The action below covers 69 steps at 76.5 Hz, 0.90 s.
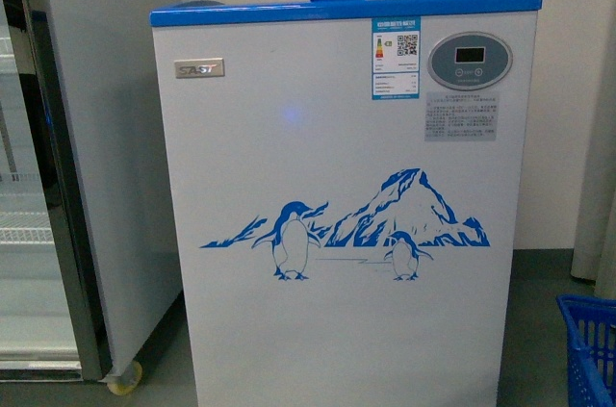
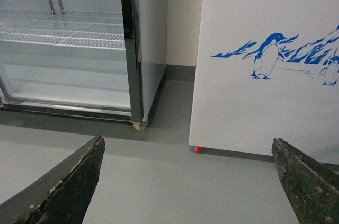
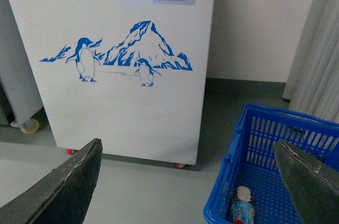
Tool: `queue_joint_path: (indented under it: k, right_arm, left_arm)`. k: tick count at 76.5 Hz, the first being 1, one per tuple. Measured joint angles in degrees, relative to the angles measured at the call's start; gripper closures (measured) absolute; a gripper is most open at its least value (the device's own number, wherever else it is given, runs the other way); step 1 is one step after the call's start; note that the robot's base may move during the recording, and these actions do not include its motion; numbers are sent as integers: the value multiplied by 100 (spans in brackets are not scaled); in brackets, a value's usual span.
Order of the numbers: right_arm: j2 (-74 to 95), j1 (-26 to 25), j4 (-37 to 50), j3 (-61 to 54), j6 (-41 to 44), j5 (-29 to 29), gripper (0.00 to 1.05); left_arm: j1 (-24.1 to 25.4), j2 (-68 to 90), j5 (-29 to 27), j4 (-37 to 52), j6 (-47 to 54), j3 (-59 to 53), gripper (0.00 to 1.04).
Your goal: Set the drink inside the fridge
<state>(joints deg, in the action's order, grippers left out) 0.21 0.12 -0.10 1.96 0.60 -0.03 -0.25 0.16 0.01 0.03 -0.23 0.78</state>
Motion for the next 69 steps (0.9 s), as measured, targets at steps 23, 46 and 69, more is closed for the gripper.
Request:
queue_joint_path:
  k: [23,46,69]
  right_arm:
    - [0,0,0,0,0,0,7]
    - [0,0,0,0,0,0,7]
    - [0,0,0,0,0,0,7]
  left_arm:
    - [0,0,0,0,0,0,8]
    - [0,0,0,0,0,0,8]
    - [0,0,0,0,0,0,8]
